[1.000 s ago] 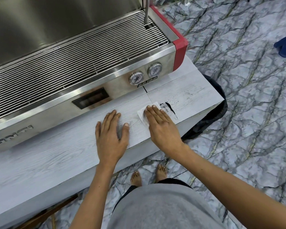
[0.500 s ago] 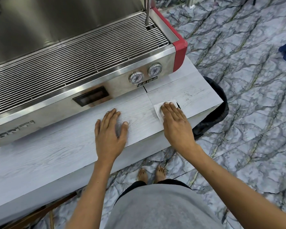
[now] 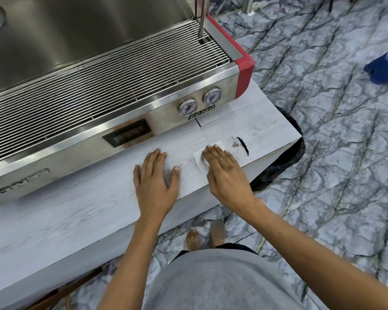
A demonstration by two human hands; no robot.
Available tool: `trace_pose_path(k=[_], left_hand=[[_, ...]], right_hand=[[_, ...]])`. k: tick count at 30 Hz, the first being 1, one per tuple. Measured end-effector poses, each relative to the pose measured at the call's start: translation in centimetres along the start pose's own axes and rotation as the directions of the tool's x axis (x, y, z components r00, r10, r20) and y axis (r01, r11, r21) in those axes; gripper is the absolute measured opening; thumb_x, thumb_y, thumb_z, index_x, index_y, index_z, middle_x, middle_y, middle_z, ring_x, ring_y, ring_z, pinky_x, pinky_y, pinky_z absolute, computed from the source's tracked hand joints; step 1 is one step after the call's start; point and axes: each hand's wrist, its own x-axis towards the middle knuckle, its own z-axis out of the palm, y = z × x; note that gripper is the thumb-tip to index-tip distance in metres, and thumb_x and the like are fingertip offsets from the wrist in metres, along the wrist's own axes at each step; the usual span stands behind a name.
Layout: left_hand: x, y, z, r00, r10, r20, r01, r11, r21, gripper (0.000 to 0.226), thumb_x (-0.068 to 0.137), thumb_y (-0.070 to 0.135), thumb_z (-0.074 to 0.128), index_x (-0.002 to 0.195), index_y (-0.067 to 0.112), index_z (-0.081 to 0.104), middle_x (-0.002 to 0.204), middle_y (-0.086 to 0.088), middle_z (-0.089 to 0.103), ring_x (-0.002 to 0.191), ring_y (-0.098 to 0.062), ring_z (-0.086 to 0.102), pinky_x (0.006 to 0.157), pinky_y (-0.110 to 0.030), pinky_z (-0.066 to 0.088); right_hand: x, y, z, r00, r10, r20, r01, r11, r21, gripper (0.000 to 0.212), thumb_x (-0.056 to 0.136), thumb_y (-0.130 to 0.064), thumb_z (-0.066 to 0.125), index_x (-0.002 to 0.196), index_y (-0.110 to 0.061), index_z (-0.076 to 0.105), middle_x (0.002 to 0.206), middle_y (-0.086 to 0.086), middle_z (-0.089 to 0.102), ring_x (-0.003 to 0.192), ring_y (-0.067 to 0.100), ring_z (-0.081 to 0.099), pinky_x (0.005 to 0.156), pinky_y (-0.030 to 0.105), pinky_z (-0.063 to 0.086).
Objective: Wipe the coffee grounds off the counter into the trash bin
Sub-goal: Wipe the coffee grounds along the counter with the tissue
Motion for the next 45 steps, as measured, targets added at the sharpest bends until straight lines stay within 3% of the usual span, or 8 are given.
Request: trace_pose_path(k=[3, 7, 20, 30, 33, 36, 41, 45], left_hand=[[0.0, 1.1, 0.5, 1.000, -0.002, 0.019, 0.002, 1.000, -0.007, 0.061, 0.095, 0.055, 0.034, 0.143, 0.020, 0.048, 0.158, 0.004, 0.035, 0.150, -0.013, 0.022, 0.124, -0.045, 0.006], [0.4, 2.5, 1.3, 0.999, 0.013, 0.043, -0.013, 1.000, -0.009, 0.061, 0.095, 0.054, 0.034, 0.144, 0.020, 0.047, 0.159, 0.003, 0.035, 0.150, -0.014, 0.022, 0.124, -0.045, 0.005], [0.3, 2.4, 1.7, 0.998, 0.035, 0.058, -0.037, 0.999, 0.039, 0.056, 0.099, 0.051, 0.034, 0.147, 0.022, 0.042, 0.161, 0.005, 0.030, 0.151, -0.013, 0.019, 0.124, -0.045, 0.003], [0.2, 2.4, 1.6, 0.998, 0.021, 0.059, -0.024, 0.999, 0.047, 0.056, 0.099, 0.050, 0.033, 0.147, 0.023, 0.041, 0.161, 0.006, 0.030, 0.151, -0.011, 0.018, 0.124, -0.042, 0.001], [0.2, 2.5, 1.6, 0.998, 0.018, 0.056, -0.021, 0.999, 0.042, 0.056, 0.099, 0.051, 0.033, 0.147, 0.023, 0.042, 0.161, 0.006, 0.030, 0.151, -0.010, 0.018, 0.124, -0.042, 0.001], [0.2, 2.6, 1.6, 0.999, 0.019, 0.048, -0.021, 0.999, 0.037, 0.056, 0.098, 0.051, 0.032, 0.146, 0.023, 0.043, 0.160, 0.006, 0.032, 0.150, -0.011, 0.020, 0.124, -0.042, 0.002], [0.3, 2.6, 1.6, 0.999, 0.020, 0.046, -0.022, 0.999, 0.043, 0.057, 0.098, 0.051, 0.031, 0.146, 0.022, 0.043, 0.160, 0.005, 0.033, 0.150, -0.011, 0.021, 0.124, -0.042, 0.003], [0.3, 2.6, 1.6, 0.999, 0.022, 0.050, -0.024, 0.999, 0.045, 0.057, 0.098, 0.050, 0.032, 0.146, 0.022, 0.043, 0.160, 0.005, 0.033, 0.150, -0.011, 0.021, 0.124, -0.043, 0.004]], right_hand=[[0.4, -0.7, 0.1, 0.999, 0.044, 0.009, -0.044, 0.999, -0.025, 0.052, 0.094, -0.022, 0.030, 0.139, -0.001, 0.045, 0.147, 0.016, 0.043, 0.141, 0.027, 0.033, 0.115, 0.045, 0.029], [0.1, -0.7, 0.9, 0.999, 0.050, -0.011, -0.050, 0.998, -0.046, 0.046, 0.101, -0.026, 0.036, 0.138, -0.002, 0.047, 0.147, 0.015, 0.043, 0.141, 0.027, 0.033, 0.115, 0.045, 0.028], [1.3, 5.8, -1.6, 0.999, 0.028, -0.033, -0.028, 1.000, -0.002, 0.038, 0.101, -0.016, 0.037, 0.133, -0.004, 0.053, 0.142, 0.012, 0.051, 0.137, 0.026, 0.040, 0.111, 0.048, 0.035], [2.0, 5.2, -3.2, 0.995, 0.084, -0.048, -0.076, 0.986, 0.151, 0.035, 0.100, -0.007, 0.041, 0.132, -0.001, 0.054, 0.137, 0.016, 0.055, 0.133, 0.029, 0.045, 0.110, 0.045, 0.038], [1.4, 3.4, -3.0, 1.000, 0.015, -0.028, -0.011, 0.991, 0.136, 0.035, 0.098, -0.001, 0.045, 0.132, -0.001, 0.054, 0.137, 0.015, 0.055, 0.133, 0.029, 0.045, 0.111, 0.042, 0.037], [0.8, 2.3, -1.8, 0.999, -0.033, 0.016, 0.031, 0.993, 0.110, 0.038, 0.095, 0.001, 0.049, 0.132, -0.002, 0.054, 0.137, 0.016, 0.055, 0.134, 0.030, 0.045, 0.110, 0.047, 0.038], [0.7, 1.2, -0.5, 1.000, 0.001, 0.009, -0.001, 0.999, 0.047, 0.041, 0.098, -0.016, 0.043, 0.136, -0.002, 0.048, 0.146, 0.015, 0.046, 0.139, 0.028, 0.036, 0.114, 0.045, 0.030], [1.5, 0.8, 0.2, 1.000, 0.010, 0.000, -0.010, 1.000, -0.013, 0.042, 0.098, -0.018, 0.042, 0.136, -0.002, 0.048, 0.146, 0.015, 0.045, 0.140, 0.028, 0.035, 0.115, 0.045, 0.030]])
